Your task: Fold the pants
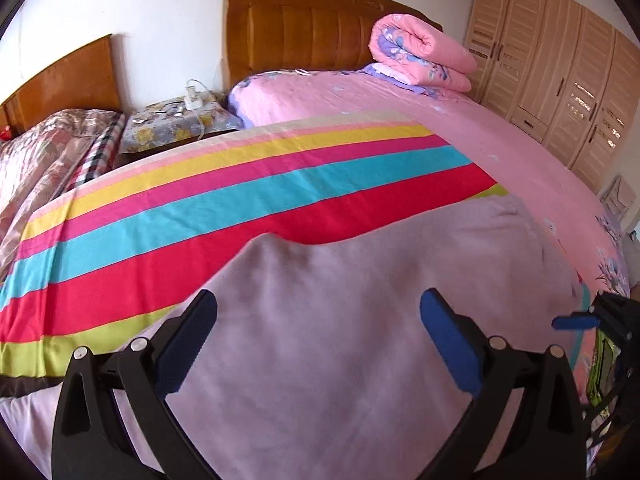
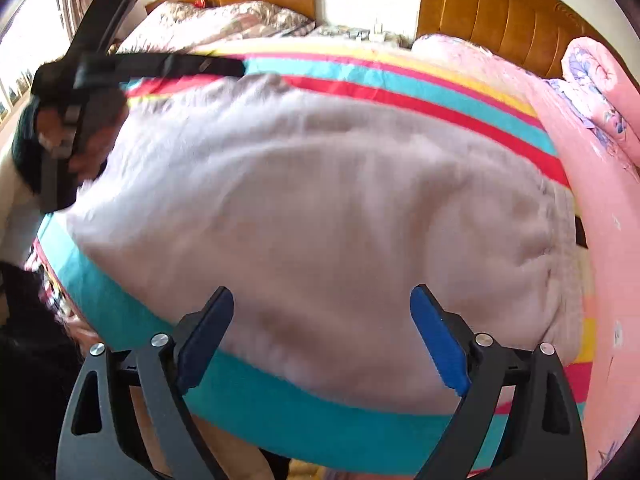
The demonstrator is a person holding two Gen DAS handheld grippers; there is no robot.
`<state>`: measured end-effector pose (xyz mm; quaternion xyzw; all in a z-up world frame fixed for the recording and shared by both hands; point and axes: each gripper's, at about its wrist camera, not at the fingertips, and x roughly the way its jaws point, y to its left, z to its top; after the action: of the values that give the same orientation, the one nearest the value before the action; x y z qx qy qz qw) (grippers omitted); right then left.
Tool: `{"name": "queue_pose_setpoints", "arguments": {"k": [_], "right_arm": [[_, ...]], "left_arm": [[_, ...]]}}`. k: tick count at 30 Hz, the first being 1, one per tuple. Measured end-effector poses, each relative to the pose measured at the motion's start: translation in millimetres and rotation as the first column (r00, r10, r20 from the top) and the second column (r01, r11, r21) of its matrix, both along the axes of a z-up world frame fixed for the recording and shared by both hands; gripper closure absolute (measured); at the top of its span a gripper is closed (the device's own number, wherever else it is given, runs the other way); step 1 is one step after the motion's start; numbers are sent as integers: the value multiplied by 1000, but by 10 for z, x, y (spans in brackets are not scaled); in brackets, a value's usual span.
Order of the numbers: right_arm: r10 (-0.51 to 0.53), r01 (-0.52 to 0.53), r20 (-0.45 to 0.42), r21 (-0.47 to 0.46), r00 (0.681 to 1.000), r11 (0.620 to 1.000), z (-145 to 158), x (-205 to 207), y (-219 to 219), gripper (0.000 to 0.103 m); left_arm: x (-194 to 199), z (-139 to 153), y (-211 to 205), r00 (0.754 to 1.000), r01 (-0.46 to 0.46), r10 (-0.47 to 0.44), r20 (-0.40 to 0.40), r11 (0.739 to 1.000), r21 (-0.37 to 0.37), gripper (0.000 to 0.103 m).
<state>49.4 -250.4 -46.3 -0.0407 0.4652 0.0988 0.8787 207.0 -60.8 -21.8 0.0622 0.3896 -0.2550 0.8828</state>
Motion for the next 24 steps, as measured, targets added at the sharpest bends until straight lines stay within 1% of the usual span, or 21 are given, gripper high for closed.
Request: {"name": "queue_pose_setpoints", "arguments": {"k": [2,3,4,5,6,7,9,11,13,15,16,17,18,19,20,21,22,23,24], "right_arm": [[39,-41,78,33,996,999,128,131,247,15],[74,-78,101,42,992,996,166,240,420,15],[125,-131,113,51,986,990,187,382,630,15],[184,-191,119,54,976,980,181,506,854,15],[239,-247,125,51,963,968,167,641,1085,15],[288,-296,128,45,949,954,136,766,1326,15],[369,-376,120,42,922,926,58,1025,1812,15],[429,-436,99,67,898,897,-7,1240,2274,15],[497,-502,77,83,865,861,-76,1370,2717,16],[543,-546,62,62,838,836,-162,1419,3084,16],[571,-574,55,47,819,818,-208,1433,3213,16],[592,-593,46,14,805,805,-292,1482,3302,16],[584,-583,28,-26,812,812,-363,1506,3326,16],[566,-566,18,-21,824,824,-399,1541,3281,15],[551,-552,29,15,834,834,-376,1567,3203,15],[519,-519,25,19,855,854,-354,1604,3119,15],[474,-474,26,-2,880,880,-331,1645,3027,15],[425,-425,27,-23,905,905,-313,1692,2896,15],[383,-383,22,-14,923,924,-304,1748,2779,15]], "left_arm": [[-135,-11,562,996,-87,87,0,996,1,2],[-190,-35,864,989,-148,148,-7,989,2,2],[-236,-56,1178,974,-226,226,-14,974,8,2],[-282,-85,1498,950,-311,311,-28,950,9,2],[-323,-100,1824,922,-384,383,-50,923,-12,2],[-353,-118,2128,892,-449,445,-77,893,-40,2],[-390,-178,2631,823,-564,556,-116,824,-53,2],[-403,-224,2982,776,-627,619,-120,778,-38,2],[-391,-271,3234,722,-687,683,-110,727,0,2],[-399,-319,3432,682,-727,721,-121,686,-11,2],[-422,-333,3491,675,-734,727,-126,679,-20,2],[-445,-354,3486,675,-735,728,-119,678,-17,2],[-448,-375,3467,676,-733,730,-102,680,5,2],[-451,-397,3427,678,-731,731,-82,682,38,2],[-437,-421,3385,679,-729,732,-61,682,66,2],[-438,-449,3346,680,-727,732,-40,681,90,2],[-427,-478,3322,680,-726,732,-26,679,109,1],[-419,-498,3305,678,-728,735,-17,675,120,1],[-416,-499,3286,672,-733,740,-11,668,126,1]]}}
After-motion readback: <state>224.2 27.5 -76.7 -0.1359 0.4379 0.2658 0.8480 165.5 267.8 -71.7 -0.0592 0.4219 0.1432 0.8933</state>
